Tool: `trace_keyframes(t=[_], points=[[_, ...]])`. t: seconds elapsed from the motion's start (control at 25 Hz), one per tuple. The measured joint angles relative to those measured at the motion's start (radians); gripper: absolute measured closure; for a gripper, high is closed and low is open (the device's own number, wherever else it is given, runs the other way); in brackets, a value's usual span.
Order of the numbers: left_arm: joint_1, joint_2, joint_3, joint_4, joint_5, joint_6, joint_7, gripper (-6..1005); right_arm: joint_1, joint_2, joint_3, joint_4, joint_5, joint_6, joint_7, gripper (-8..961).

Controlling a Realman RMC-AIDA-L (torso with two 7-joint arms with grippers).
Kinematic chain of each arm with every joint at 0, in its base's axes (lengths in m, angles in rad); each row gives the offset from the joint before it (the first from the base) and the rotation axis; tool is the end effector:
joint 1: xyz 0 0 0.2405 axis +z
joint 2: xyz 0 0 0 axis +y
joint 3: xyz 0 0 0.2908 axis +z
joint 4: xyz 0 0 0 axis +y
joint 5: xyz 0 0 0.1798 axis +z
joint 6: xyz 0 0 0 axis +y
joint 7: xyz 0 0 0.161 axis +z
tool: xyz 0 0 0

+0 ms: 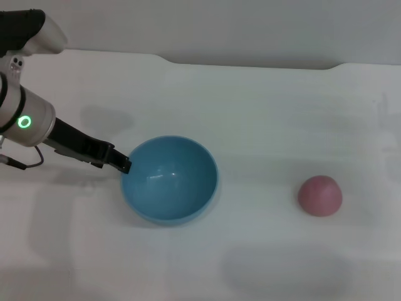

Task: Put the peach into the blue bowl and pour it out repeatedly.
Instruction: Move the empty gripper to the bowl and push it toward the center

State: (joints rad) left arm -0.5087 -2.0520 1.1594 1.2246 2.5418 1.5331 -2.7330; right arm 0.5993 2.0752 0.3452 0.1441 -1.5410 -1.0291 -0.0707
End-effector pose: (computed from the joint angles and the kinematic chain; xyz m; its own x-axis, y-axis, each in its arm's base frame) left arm -0.2824 0.3353 -0.0089 0.3876 0.9204 0.0516 0.8480 -0.3341 -0.4114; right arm 0.3250 0.3930 -0.0129 0.7829 -0.0255 -0.6216 -0.6221 -0.0242 -0.7826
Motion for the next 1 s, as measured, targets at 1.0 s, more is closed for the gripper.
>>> trace_keyframes(t=[1.0], points=[[-0.115,-0.002,0.035,-0.238,0.042,-0.109,0.062,422,-0.002,0.002,0.026,0.054,0.001,-0.008,0.000,483]])
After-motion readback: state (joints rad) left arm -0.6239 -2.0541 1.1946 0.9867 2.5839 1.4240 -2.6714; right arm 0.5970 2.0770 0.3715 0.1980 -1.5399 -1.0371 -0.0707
